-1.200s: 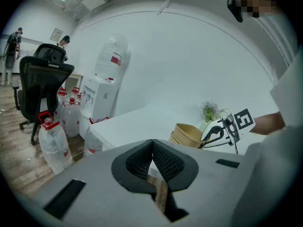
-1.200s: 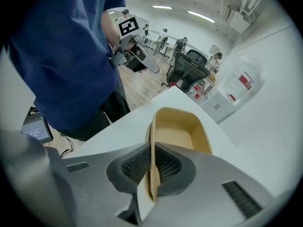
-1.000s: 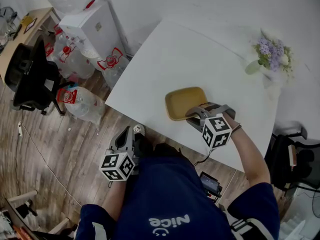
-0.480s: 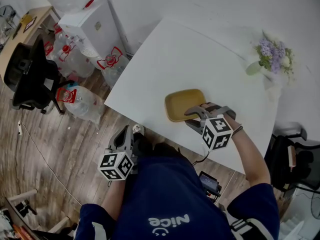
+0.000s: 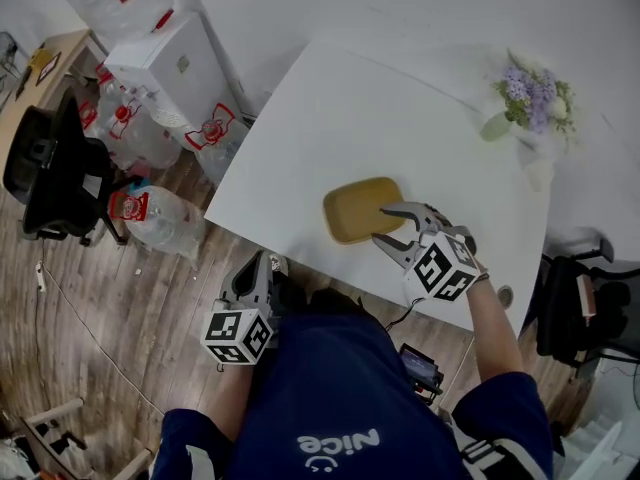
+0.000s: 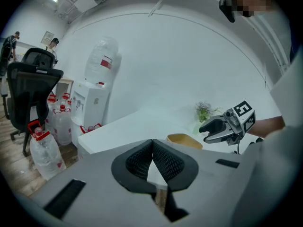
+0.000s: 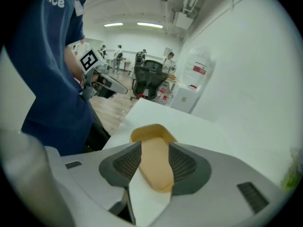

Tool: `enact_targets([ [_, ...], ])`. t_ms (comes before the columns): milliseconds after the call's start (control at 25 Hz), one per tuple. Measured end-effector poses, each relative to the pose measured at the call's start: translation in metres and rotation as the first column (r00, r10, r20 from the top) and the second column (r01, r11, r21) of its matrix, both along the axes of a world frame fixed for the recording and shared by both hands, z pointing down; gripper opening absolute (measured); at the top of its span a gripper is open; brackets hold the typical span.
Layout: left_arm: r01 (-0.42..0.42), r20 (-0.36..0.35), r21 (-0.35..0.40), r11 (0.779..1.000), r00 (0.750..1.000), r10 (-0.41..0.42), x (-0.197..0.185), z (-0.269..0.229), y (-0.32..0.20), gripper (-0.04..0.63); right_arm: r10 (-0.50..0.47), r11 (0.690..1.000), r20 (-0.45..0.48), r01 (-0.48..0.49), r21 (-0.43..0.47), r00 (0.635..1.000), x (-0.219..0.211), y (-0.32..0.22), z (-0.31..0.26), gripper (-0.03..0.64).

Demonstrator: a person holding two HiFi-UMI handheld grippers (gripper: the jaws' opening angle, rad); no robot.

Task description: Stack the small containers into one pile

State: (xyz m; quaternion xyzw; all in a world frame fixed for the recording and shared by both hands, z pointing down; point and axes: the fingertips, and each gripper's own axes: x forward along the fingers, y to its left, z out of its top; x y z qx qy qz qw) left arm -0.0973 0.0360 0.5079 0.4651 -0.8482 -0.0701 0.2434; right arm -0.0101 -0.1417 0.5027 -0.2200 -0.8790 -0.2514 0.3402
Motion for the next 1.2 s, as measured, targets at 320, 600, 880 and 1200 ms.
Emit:
enact_targets([
  [320, -0.166, 0.075, 0.042, 0.985, 0.984, 0.163, 0.022, -0.029, -0.029, 0.02, 0.446, 0.89, 0.235, -0.402, -0.215, 0.863, 0.038, -0.03, -0.052, 0.163],
  [600, -0.289, 0.11, 0.067, 0.955, 0.953, 0.281, 0.054, -0.044, -0.052, 0.02, 0.705, 0.709, 0.316, -0.617, -0.343, 0.635, 0.093, -0.042, -0.061, 0.163],
  [880, -0.367, 0.132, 0.086, 0.926, 0.926, 0.355, 0.084, -0.047, -0.066, 0.02, 0.859, 0.51, 0.31, -0.724, -0.465, 0.407, 0.146, -0.036, -0.051, 0.163],
  [1200, -0.437, 0.157, 0.097, 0.894, 0.894, 0.42, 0.118, -0.049, -0.08, 0.02, 0.926, 0.378, 0.22, -0.745, -0.549, 0.307, 0.192, -0.018, -0.027, 0.163],
])
